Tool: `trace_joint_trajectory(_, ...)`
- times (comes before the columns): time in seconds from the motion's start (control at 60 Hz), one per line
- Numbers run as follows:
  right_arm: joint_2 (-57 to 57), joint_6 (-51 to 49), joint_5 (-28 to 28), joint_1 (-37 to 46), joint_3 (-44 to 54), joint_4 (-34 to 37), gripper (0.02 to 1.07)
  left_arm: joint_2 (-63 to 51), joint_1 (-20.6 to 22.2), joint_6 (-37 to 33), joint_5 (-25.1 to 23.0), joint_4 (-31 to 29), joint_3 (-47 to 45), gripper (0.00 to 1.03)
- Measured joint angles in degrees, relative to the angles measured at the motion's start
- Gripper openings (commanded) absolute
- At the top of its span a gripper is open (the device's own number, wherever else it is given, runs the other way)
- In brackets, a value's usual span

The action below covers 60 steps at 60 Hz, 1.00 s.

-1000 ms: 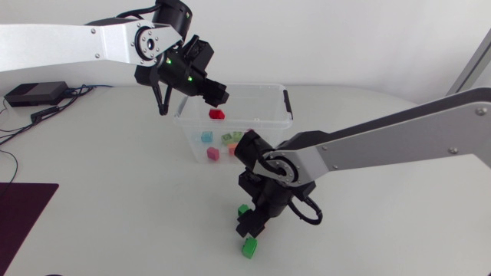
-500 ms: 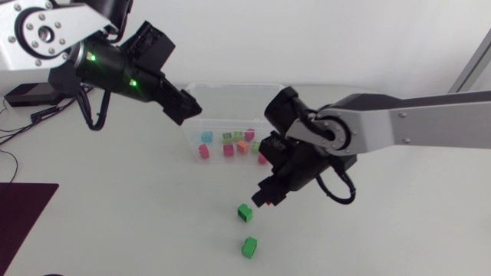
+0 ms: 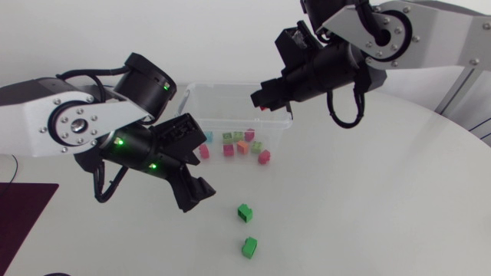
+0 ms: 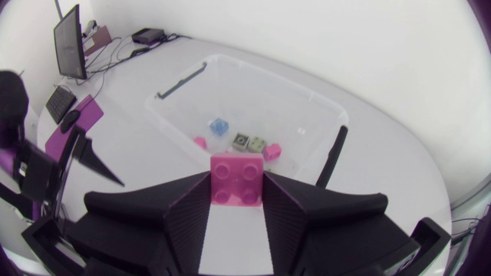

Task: Pick up the duplo bricks and place them in the container

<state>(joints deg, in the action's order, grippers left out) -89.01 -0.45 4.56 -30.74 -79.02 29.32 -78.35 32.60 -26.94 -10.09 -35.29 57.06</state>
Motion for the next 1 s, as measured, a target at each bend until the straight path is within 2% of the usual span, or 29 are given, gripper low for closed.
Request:
trace_joint_trajectory(0.167, -7.9, 0.1, -0.1, 2.4, -4.8, -6.0, 0.32, -3.1, 4.1, 3.4, 0.2, 2.1, -2.1, 1.0)
trace_joint_trajectory(0.183, -8.5, 0.2, -0.1, 2.4, -5.0, -6.4, 0.36, -3.4, 4.5, 3.7, 0.3, 2.2, -2.3, 1.0)
trace_joint_trajectory(0.267, -12.2, 0.5, -0.1, 3.3, -5.8, -8.4, 0.76, -5.8, 6.6, 5.6, 1.7, 3.3, -2.7, 1.0)
trace_joint_trajectory(0.283, -13.0, 0.7, -0.1, 3.6, -6.1, -8.4, 0.92, -6.4, 7.0, 6.2, 2.0, 3.5, -2.8, 1.0)
trace_joint_trajectory(0.3, -13.4, 0.7, -0.1, 3.7, -6.2, -8.4, 1.0, -6.8, 7.3, 6.4, 2.1, 3.8, -2.8, 1.0)
trace_joint_trajectory(0.317, -13.7, 0.7, -0.1, 4.0, -6.3, -8.4, 1.03, -7.0, 7.5, 6.7, 2.5, 4.0, -2.8, 1.0)
trace_joint_trajectory(0.467, -11.8, 1.5, -0.1, 6.8, -4.0, -9.8, 1.03, -10.8, 8.4, 10.3, 4.6, 4.4, -2.2, 1.0)
trace_joint_trajectory(0.633, 4.8, 1.5, 1.8, 9.6, 9.1, -10.6, 1.03, -15.0, 9.7, 13.5, 6.6, 4.3, 1.6, 1.0)
trace_joint_trajectory(0.783, 18.4, 1.3, 4.3, 9.8, 19.4, -8.4, 1.03, -18.8, 10.9, 15.1, 7.6, 3.5, 6.0, 1.0)
trace_joint_trajectory(1.0, 27.3, 1.3, 4.6, 8.4, 31.1, -6.3, 1.03, -24.0, 13.8, 17.4, 7.8, -0.7, 11.2, 0.99)
